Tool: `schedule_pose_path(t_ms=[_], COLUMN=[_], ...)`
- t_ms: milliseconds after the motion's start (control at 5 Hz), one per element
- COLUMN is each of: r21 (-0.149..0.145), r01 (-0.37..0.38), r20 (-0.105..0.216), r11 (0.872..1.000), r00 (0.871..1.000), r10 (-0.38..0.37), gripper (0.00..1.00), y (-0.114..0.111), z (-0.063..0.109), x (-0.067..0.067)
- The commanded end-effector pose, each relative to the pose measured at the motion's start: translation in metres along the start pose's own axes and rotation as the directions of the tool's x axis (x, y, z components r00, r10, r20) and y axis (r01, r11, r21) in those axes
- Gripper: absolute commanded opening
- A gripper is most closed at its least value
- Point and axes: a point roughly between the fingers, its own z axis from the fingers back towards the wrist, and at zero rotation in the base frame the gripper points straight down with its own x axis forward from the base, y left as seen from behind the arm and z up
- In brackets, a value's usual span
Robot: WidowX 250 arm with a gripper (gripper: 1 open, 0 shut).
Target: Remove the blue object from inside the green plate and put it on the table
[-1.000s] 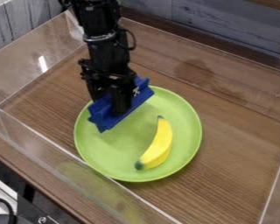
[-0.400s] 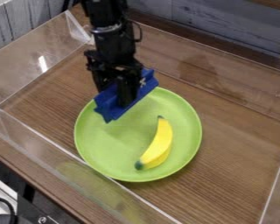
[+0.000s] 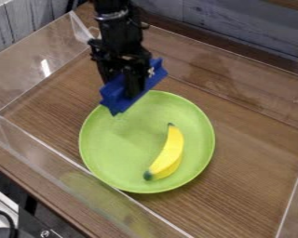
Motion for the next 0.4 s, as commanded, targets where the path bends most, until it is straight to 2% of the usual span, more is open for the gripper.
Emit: schedule_pose_path(t_ms=[0,200], r21=[0.026,0.035], r01=[-0.025,-0.037], r20=[0.052,0.06], r11=[0.999,0.999], r00=[0.998,0.998], r10=[0.023,0.035], gripper=[0.0,0.0], y=[0.019,0.035], z=[0.014,0.013], x=[0.009,0.011])
